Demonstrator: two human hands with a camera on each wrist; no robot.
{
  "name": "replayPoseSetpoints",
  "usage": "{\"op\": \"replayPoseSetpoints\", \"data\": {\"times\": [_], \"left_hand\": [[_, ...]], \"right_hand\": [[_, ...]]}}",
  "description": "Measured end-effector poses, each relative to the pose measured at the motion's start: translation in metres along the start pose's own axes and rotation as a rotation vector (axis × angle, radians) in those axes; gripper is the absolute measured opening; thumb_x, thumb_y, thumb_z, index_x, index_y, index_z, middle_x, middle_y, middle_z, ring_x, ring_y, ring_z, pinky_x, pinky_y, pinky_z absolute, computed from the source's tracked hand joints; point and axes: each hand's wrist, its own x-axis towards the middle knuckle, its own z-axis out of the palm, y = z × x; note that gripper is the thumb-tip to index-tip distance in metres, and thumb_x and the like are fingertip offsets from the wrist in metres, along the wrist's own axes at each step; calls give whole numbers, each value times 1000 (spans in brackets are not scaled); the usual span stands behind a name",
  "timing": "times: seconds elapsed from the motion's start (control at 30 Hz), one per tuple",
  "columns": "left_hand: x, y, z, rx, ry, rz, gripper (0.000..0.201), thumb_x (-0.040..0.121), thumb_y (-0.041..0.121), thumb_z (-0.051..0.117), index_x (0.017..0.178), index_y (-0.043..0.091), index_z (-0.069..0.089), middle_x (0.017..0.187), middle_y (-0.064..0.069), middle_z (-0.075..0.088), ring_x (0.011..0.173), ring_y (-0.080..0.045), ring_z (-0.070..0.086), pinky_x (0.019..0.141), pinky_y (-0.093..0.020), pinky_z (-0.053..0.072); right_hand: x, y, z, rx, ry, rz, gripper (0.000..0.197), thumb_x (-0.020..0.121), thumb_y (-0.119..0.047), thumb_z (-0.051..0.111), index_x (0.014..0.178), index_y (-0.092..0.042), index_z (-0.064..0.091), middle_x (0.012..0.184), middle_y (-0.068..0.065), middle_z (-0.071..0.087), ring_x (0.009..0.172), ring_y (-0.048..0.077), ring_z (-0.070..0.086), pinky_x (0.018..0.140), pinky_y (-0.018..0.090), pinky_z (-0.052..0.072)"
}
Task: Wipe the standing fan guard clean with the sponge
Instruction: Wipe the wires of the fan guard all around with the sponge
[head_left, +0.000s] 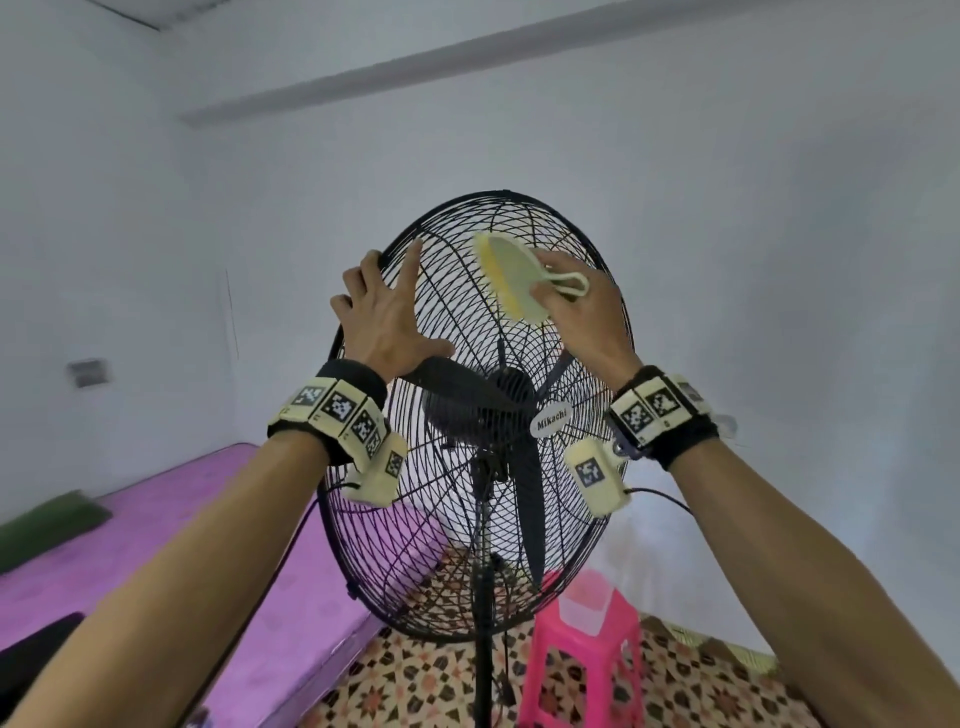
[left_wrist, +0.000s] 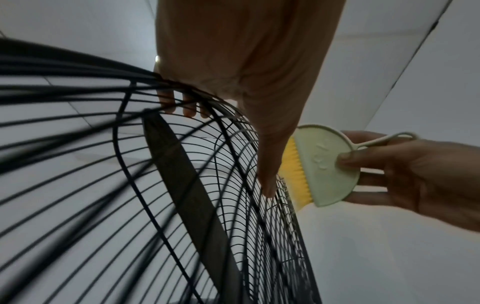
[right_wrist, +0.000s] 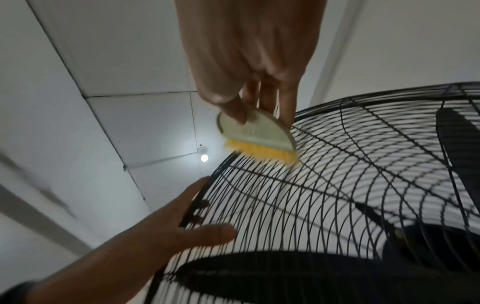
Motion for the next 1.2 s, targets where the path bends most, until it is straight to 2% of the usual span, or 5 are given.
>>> {"op": "replayPoseSetpoints", "data": {"times": [0.1, 0.33, 0.5, 0.73, 1.2], "left_hand": [[-2, -2, -1, -12, -2, 1, 136, 65, 56, 92, 165, 36, 3, 160, -19, 17, 144, -42, 20, 112, -58, 27], [-1, -1, 2, -29, 16, 3, 135, 64, 55, 93, 165, 36, 6, 160, -18, 17, 144, -41, 20, 112, -56, 26], [-4, -2, 1, -28, 20, -1, 136, 63, 57, 93, 165, 36, 6, 160, -18, 18, 144, -41, 20, 113, -58, 26], [-1, 2, 3, -31, 18, -7, 135, 63, 56, 93, 165, 36, 6, 160, -18, 17, 145, -41, 20, 113, -58, 26], [1, -7, 4, -50, 27, 2, 134, 63, 57, 93, 165, 37, 7, 160, -17, 18, 144, -40, 21, 113, -57, 26]], "right_hand": [[22, -1, -5, -64, 239, 21, 34, 98, -10, 60, 131, -14, 68, 121, 5, 71, 97, 13, 66, 64, -2, 43], [3, -9, 10, -79, -88, -86, 37, 98, -12, 64, 135, -16, 63, 121, 2, 70, 88, 9, 68, 66, 14, 56], [-2, 21, -11, -20, 214, 111, 34, 97, -11, 63, 130, -16, 68, 116, -1, 71, 89, 6, 68, 64, 6, 50], [-39, 28, -2, 81, -56, 76, 40, 98, -9, 64, 137, -13, 60, 125, -1, 64, 97, 10, 65, 65, 15, 56], [-52, 48, -8, 61, 75, 138, 37, 98, -13, 65, 134, -22, 65, 109, -21, 66, 94, -2, 66, 68, 18, 58]]}}
